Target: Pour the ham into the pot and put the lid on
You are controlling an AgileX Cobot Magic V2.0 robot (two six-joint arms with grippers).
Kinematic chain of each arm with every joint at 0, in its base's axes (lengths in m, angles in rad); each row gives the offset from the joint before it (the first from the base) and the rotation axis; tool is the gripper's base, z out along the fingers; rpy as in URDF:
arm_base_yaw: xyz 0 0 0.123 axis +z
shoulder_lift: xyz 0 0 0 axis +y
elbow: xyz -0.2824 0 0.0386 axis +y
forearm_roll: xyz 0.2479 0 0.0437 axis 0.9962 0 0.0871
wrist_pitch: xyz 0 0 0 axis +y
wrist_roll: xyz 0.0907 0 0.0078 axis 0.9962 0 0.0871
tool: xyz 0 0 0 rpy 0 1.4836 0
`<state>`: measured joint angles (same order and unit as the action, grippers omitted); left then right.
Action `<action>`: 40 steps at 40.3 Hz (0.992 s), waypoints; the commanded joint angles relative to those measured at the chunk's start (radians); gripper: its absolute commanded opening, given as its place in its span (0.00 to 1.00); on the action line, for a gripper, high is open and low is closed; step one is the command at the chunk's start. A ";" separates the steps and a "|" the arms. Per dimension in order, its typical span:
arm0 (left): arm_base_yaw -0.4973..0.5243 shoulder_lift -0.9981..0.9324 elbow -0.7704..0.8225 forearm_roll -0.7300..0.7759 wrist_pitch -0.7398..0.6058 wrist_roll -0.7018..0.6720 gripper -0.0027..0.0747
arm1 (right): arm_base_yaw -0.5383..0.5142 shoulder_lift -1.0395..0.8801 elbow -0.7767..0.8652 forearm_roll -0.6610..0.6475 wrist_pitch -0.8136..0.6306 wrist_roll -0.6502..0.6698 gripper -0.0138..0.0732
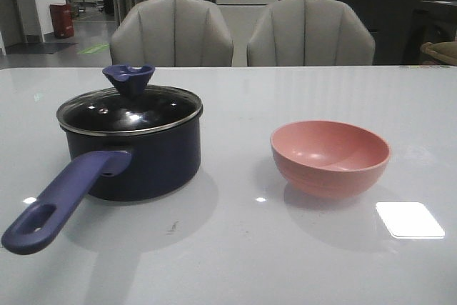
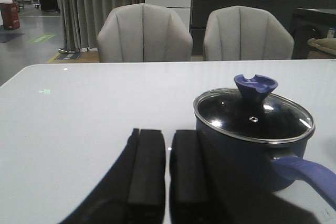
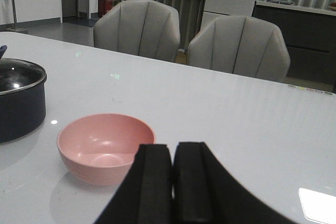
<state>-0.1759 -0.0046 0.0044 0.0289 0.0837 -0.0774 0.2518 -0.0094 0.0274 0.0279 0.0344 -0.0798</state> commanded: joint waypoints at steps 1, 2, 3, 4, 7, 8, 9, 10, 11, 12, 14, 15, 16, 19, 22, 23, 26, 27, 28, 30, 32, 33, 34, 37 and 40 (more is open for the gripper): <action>0.002 -0.017 0.022 -0.009 -0.084 -0.003 0.20 | -0.006 -0.020 -0.005 -0.012 -0.078 -0.001 0.34; 0.002 -0.017 0.022 -0.009 -0.084 -0.003 0.20 | -0.006 -0.020 -0.005 -0.012 -0.078 -0.001 0.34; 0.002 -0.017 0.022 -0.009 -0.084 -0.003 0.20 | -0.006 -0.020 -0.005 -0.012 -0.078 -0.001 0.34; 0.002 -0.017 0.022 -0.009 -0.084 -0.003 0.20 | -0.006 -0.020 -0.005 -0.012 -0.078 -0.001 0.34; 0.002 -0.017 0.022 -0.009 -0.084 -0.003 0.20 | -0.006 -0.020 -0.005 -0.012 -0.078 -0.001 0.34; 0.002 -0.017 0.022 -0.009 -0.084 -0.003 0.20 | -0.006 -0.020 -0.005 -0.012 -0.078 -0.001 0.34; 0.002 -0.017 0.022 -0.009 -0.084 -0.003 0.20 | -0.006 -0.020 -0.005 -0.012 -0.078 -0.001 0.34; 0.002 -0.017 0.022 -0.009 -0.084 -0.003 0.20 | -0.006 -0.020 -0.005 -0.012 -0.078 -0.001 0.34; 0.002 -0.017 0.022 -0.009 -0.084 -0.003 0.20 | -0.006 -0.020 -0.005 -0.012 -0.078 -0.001 0.34; 0.002 -0.017 0.022 -0.009 -0.084 -0.003 0.20 | -0.006 -0.020 -0.005 -0.012 -0.078 -0.001 0.34; 0.002 -0.017 0.022 -0.009 -0.084 -0.003 0.20 | -0.006 -0.020 -0.005 -0.012 -0.078 -0.001 0.34; 0.002 -0.017 0.022 -0.009 -0.084 -0.003 0.20 | -0.006 -0.020 -0.005 -0.012 -0.078 -0.001 0.34; 0.002 -0.017 0.022 -0.009 -0.084 -0.003 0.20 | -0.006 -0.020 -0.005 -0.012 -0.078 -0.001 0.34; 0.002 -0.017 0.022 -0.009 -0.084 -0.003 0.20 | -0.006 -0.020 -0.005 -0.012 -0.078 -0.001 0.34; 0.002 -0.017 0.022 -0.009 -0.084 -0.003 0.20 | -0.006 -0.020 -0.005 -0.012 -0.078 -0.001 0.34; 0.002 -0.017 0.022 -0.009 -0.084 -0.003 0.20 | -0.006 -0.020 -0.005 -0.012 -0.078 -0.001 0.34; 0.002 -0.017 0.022 -0.009 -0.084 -0.003 0.20 | -0.006 -0.020 -0.005 -0.012 -0.078 -0.001 0.34; 0.002 -0.017 0.022 -0.009 -0.084 -0.003 0.20 | -0.006 -0.020 -0.005 -0.012 -0.078 -0.001 0.34; 0.002 -0.017 0.022 -0.009 -0.084 -0.003 0.20 | -0.006 -0.020 -0.005 -0.012 -0.078 -0.001 0.34; 0.002 -0.017 0.022 -0.009 -0.084 -0.003 0.20 | -0.006 -0.020 -0.005 -0.012 -0.078 -0.001 0.34; 0.002 -0.017 0.022 -0.009 -0.084 -0.003 0.20 | -0.006 -0.020 -0.005 -0.012 -0.078 -0.001 0.34; 0.002 -0.017 0.022 -0.009 -0.084 -0.003 0.20 | -0.006 -0.020 -0.005 -0.012 -0.078 -0.001 0.34; 0.002 -0.017 0.022 -0.009 -0.084 -0.003 0.20 | -0.006 -0.020 -0.005 -0.012 -0.078 -0.001 0.34; 0.002 -0.017 0.022 -0.009 -0.084 -0.003 0.20 | -0.007 -0.020 -0.005 -0.012 -0.078 -0.001 0.34; 0.002 -0.017 0.022 -0.009 -0.084 -0.003 0.20 | -0.016 -0.020 -0.005 -0.012 -0.078 -0.001 0.34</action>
<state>-0.1759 -0.0046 0.0044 0.0289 0.0837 -0.0774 0.2470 -0.0094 0.0274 0.0279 0.0344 -0.0798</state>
